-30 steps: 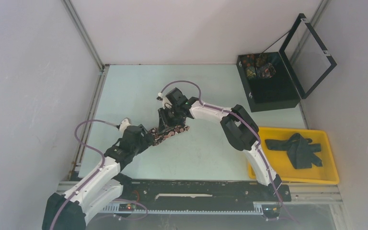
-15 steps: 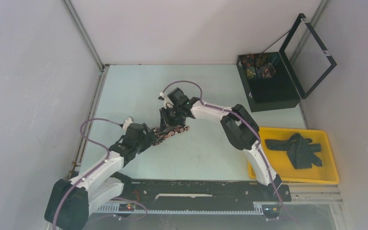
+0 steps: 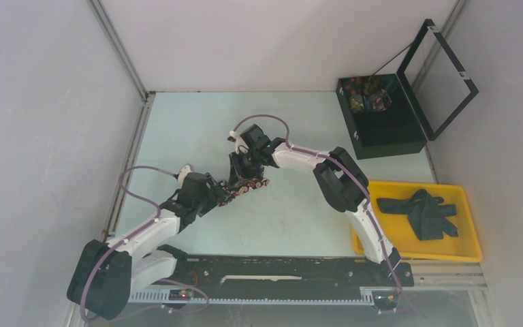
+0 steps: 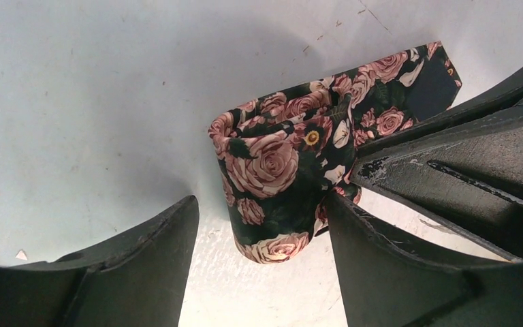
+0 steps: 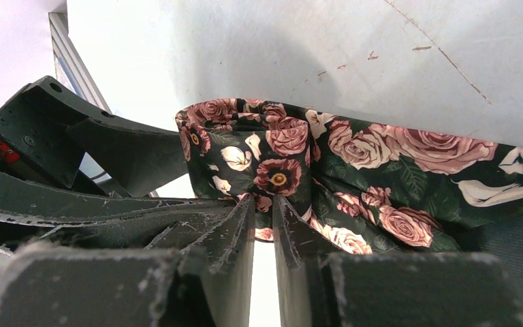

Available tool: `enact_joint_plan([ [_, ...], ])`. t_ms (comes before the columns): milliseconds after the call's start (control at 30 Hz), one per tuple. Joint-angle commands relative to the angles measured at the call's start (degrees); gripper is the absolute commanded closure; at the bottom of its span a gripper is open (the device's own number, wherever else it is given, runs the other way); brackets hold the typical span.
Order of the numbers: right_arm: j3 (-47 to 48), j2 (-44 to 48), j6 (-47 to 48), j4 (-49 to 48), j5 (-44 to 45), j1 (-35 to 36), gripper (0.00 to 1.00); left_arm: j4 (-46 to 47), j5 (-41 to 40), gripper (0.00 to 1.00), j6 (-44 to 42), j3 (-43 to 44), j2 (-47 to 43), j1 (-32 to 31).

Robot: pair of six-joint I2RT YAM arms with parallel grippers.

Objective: Roll the ties
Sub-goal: Roll the tie at the center of the board.

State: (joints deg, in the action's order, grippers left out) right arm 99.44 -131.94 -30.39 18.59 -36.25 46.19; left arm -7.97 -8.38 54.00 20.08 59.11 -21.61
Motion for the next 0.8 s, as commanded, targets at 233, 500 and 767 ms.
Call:
enact_joint_plan([
  [233, -0.55, -0.84, 0.09, -1.82, -1.46, -0.24, 0.82, 1.47, 0.54, 0.27, -0.39, 3.84, 3.66, 0.34],
  [500, -0.84, -0.88, 0.08, -2.10, -1.70, -0.41, 0.83, -3.16, -1.10, 0.21, 0.37, 3.42, -3.76, 0.34],
  [767, -0.30, -1.10, -0.35, -2.45, -1.89, -0.25, 0.84, -1.98, -0.93, 0.14, 0.35, 2.60, -2.41, 0.33],
])
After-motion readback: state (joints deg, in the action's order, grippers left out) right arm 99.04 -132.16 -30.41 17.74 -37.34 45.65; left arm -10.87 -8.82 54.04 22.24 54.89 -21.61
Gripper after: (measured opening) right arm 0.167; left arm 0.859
